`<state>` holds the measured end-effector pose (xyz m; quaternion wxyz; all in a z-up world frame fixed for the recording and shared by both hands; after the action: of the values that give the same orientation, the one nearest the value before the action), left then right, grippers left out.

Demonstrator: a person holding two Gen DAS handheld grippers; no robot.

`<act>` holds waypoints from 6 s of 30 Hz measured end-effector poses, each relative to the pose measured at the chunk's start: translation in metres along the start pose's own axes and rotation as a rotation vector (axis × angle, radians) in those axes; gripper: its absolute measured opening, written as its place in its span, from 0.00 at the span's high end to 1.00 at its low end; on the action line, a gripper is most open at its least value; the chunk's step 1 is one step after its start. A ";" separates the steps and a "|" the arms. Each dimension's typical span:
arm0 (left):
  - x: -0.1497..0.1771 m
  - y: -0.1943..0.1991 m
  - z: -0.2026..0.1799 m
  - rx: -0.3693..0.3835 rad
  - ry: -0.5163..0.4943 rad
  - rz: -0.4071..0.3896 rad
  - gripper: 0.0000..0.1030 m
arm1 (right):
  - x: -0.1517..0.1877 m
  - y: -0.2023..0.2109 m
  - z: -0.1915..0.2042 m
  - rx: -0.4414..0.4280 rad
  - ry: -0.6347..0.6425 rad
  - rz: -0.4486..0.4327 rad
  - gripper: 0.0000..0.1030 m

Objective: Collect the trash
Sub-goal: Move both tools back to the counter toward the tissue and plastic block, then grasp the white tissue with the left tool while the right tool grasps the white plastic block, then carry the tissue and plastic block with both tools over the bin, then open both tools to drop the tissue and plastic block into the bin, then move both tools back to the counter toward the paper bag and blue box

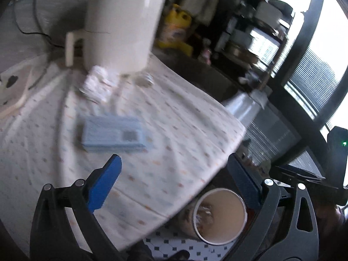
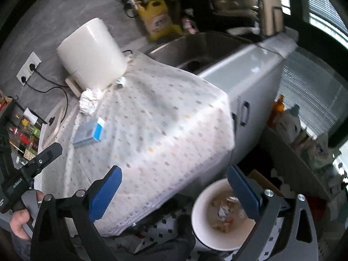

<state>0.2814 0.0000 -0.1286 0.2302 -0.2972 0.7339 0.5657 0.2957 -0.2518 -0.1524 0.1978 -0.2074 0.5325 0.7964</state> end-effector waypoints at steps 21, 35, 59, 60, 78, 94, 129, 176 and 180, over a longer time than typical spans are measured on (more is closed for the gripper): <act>-0.094 -0.026 0.132 -0.026 0.042 -0.101 0.36 | -0.079 -0.084 0.123 -0.037 0.094 -0.036 0.10; -0.133 -0.105 0.151 0.004 0.005 -0.022 0.50 | -0.110 -0.141 0.144 -0.020 0.092 0.026 0.27; -0.151 -0.113 0.204 -0.032 0.057 -0.043 0.91 | -0.162 -0.236 0.165 0.002 0.121 0.088 0.36; -0.151 -0.111 0.210 -0.048 0.066 -0.048 0.91 | -0.164 -0.240 0.166 0.003 0.125 0.091 0.39; -0.145 -0.073 0.203 -0.080 0.119 -0.101 0.91 | -0.170 -0.243 0.183 -0.043 0.255 0.101 0.76; -0.106 -0.056 0.036 0.104 -0.062 -0.058 0.91 | -0.092 -0.083 0.068 -0.049 0.042 0.016 0.74; 0.068 -0.056 -0.159 0.244 -0.215 0.177 0.91 | 0.070 0.040 -0.098 0.059 -0.131 0.068 0.40; 0.024 -0.027 -0.066 0.093 -0.087 0.098 0.06 | 0.037 0.013 -0.042 0.029 0.022 0.042 0.08; 0.010 -0.020 -0.032 0.059 -0.046 0.068 0.06 | 0.019 -0.002 -0.009 0.002 0.064 0.041 0.08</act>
<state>0.2883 -0.0362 -0.1408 0.2363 -0.2524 0.7545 0.5579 0.2819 -0.2578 -0.1680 0.1643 -0.2217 0.5434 0.7928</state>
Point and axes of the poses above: each gripper's, at about its wrist camera, not at the fingertips, and y roughly against the way its jaws point, z to its left, x to its underside, the point moved 6 cm from there along -y, roughly the way its jaws point, and after that the axes turned 2 degrees about -x, right-handed, at the moved point
